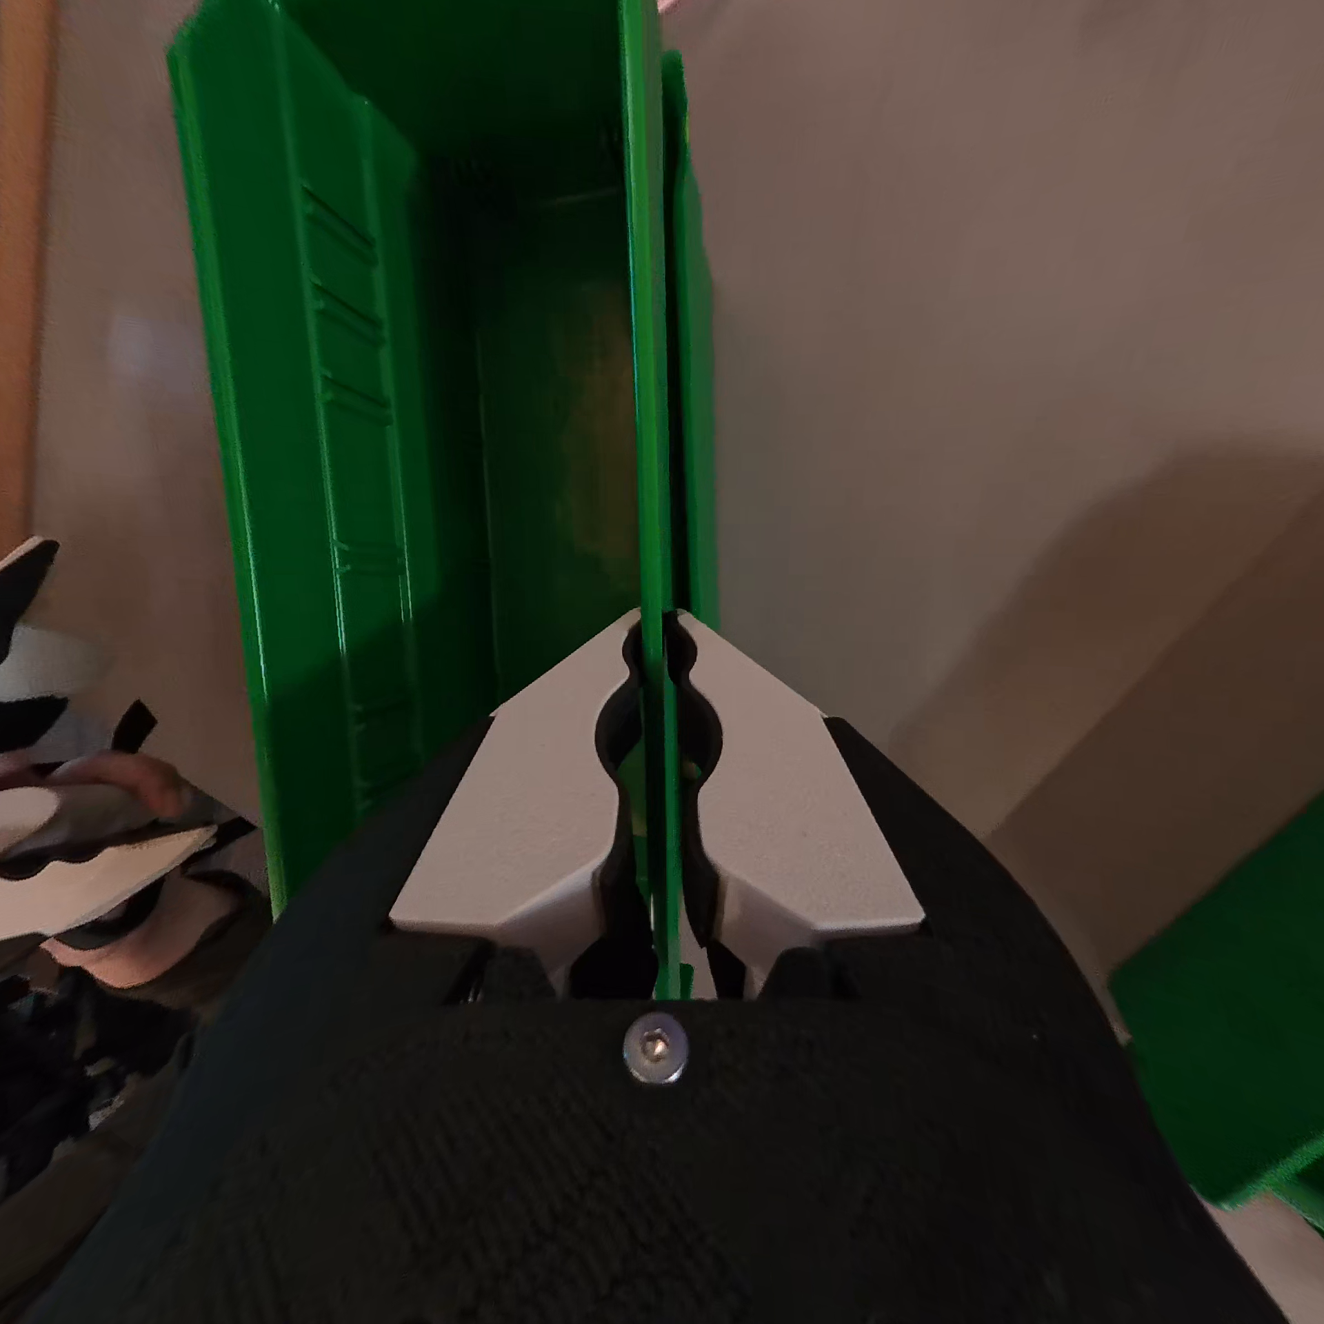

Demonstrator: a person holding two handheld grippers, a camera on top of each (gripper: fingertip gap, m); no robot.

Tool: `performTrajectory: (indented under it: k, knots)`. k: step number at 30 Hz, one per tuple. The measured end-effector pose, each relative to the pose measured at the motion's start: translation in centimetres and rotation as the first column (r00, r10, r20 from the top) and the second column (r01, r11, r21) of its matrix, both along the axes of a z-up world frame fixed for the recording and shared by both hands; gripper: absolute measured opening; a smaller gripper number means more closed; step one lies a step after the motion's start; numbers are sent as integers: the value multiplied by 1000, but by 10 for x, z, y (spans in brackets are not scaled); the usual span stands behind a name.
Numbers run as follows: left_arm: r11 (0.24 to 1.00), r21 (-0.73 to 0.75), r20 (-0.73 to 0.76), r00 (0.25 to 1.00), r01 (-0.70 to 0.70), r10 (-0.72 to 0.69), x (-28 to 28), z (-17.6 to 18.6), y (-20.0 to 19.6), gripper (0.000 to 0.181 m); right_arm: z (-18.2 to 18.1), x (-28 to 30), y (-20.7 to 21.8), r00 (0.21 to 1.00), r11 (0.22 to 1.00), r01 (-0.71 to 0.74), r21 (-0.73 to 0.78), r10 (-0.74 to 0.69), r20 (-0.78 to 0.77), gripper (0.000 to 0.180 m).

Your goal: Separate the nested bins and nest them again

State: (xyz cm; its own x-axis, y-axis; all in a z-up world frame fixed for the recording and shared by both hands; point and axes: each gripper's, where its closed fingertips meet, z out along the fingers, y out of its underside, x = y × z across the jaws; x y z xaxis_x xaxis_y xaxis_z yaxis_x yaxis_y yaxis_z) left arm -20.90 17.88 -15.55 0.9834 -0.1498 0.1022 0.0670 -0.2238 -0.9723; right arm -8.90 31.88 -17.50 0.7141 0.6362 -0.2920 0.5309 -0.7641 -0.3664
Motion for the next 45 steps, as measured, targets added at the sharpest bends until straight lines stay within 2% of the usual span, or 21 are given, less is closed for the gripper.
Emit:
performTrajectory:
  k: [10,11,12,14,15,17,20,23,26,29,31,32,41,43,45]
  knots:
    - [1000,-15,-8,1000,4,-4,4,-5,5,121,-28,-6,5,997,994,49,93,-54,50,3]
    - [1000,-13,-5,1000,5,-5,5,-5,6,121,-30,-8,2,998,995,47,82,-51,48,13]
    - [1000,-13,-3,1000,9,-9,6,-6,6,121,-29,-15,-5,1000,998,28,52,-29,10,36]
    - [1000,-22,-8,1000,11,-11,7,-8,7,122,-12,-34,-20,987,999,-24,-24,20,-157,103]
    - [1000,-27,-14,1000,12,-12,8,-9,7,122,1,-38,-25,974,998,-52,-38,42,-223,126]
    - [1000,-29,-23,1000,13,-13,9,-8,7,122,22,-29,-26,960,994,-113,-5,107,-258,158]
    - [1000,-22,-18,1000,14,-15,9,-6,6,122,45,18,0,974,983,-114,141,139,-179,160]
    - [1000,-21,-18,1000,19,-19,11,-5,6,122,51,99,52,1000,963,5,269,2,-28,160]
    - [999,-21,-24,999,30,-30,16,-4,7,122,30,180,86,981,961,149,232,-173,87,160]
    - [999,-27,-38,998,44,-45,23,-4,8,122,-7,231,100,951,953,271,139,-287,117,160]
    - [998,-31,-44,998,52,-53,27,-4,9,122,-27,238,100,943,944,324,56,-327,63,161]
    - [998,-34,-45,997,57,-58,29,-5,10,122,-33,245,104,937,939,335,81,-341,72,160]
    - [996,-65,-59,996,66,-70,33,-13,13,122,-71,264,102,880,926,374,47,-371,295,157]
    - [996,-60,-58,996,64,-68,32,-11,12,122,-82,269,98,866,921,389,15,-371,334,152]
    - [997,-54,-49,997,63,-65,30,-10,11,122,-84,273,99,860,927,374,31,-359,363,137]
